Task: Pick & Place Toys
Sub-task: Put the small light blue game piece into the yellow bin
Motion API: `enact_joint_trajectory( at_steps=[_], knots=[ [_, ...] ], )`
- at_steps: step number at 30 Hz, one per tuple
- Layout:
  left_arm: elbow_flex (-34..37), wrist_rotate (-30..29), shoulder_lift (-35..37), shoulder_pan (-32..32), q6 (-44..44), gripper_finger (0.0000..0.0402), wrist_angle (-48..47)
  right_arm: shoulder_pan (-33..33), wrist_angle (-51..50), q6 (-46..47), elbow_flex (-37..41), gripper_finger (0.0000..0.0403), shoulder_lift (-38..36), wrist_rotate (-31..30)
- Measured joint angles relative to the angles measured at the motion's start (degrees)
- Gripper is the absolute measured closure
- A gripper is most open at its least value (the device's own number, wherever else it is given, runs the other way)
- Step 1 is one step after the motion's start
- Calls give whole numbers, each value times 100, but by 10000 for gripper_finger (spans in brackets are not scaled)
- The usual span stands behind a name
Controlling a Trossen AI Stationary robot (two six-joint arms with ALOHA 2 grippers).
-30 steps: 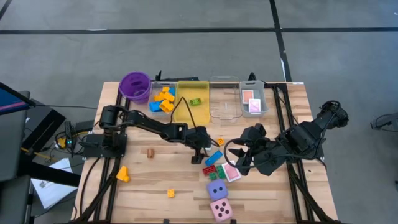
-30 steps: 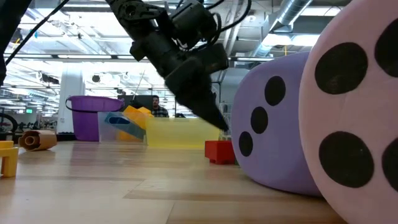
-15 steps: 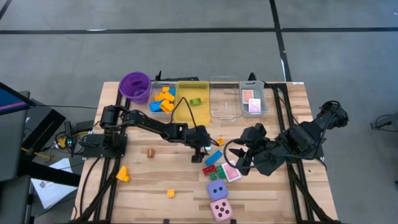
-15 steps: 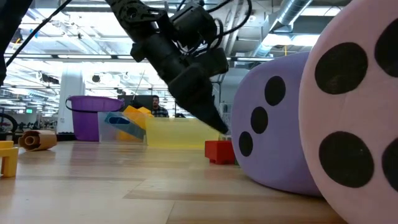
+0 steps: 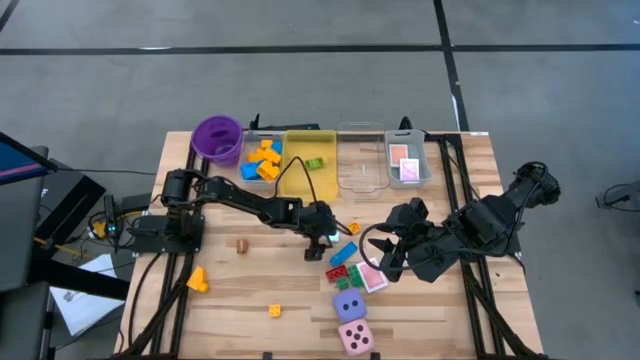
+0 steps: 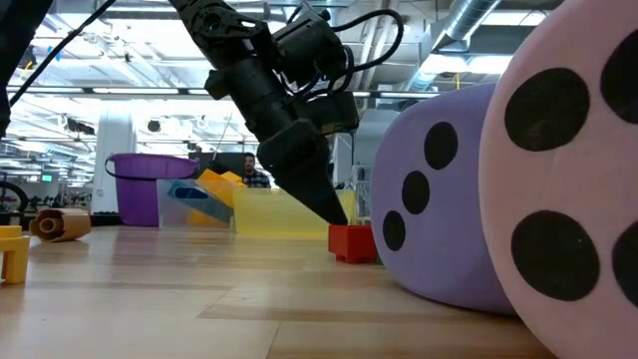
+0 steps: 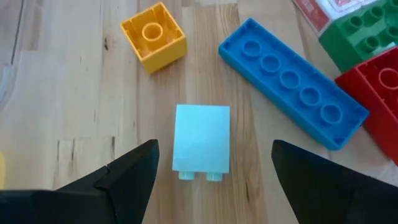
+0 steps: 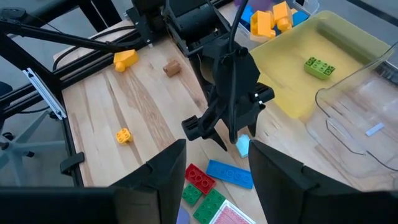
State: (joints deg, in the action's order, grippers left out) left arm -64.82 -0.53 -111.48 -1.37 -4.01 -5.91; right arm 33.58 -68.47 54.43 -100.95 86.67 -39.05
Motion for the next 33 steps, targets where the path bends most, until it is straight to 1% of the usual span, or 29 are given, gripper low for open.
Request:
enact_joint_trajectory(
  at_steps=[5, 11, 17, 20, 27, 33],
  knots=[
    [0, 50, 0, 0, 2, 96, -265, 2, 7, 0, 1, 235, 141, 16],
    [143, 50, 0, 11, 41, 96, -257, -33, 179, -44, -13, 235, 457, 115],
    [408, 44, 0, 11, 737, 96, 316, -35, 299, -67, -2, 235, 752, 387],
    [502, 46, 0, 11, 925, 96, 611, -46, 460, -106, -4, 235, 819, 572],
    [562, -20, 0, 11, 905, 96, 1086, -71, 463, -107, 0, 235, 820, 625],
    [562, -43, 0, 11, 533, 99, 1137, -76, 466, -176, 0, 235, 811, 621]
  ],
)
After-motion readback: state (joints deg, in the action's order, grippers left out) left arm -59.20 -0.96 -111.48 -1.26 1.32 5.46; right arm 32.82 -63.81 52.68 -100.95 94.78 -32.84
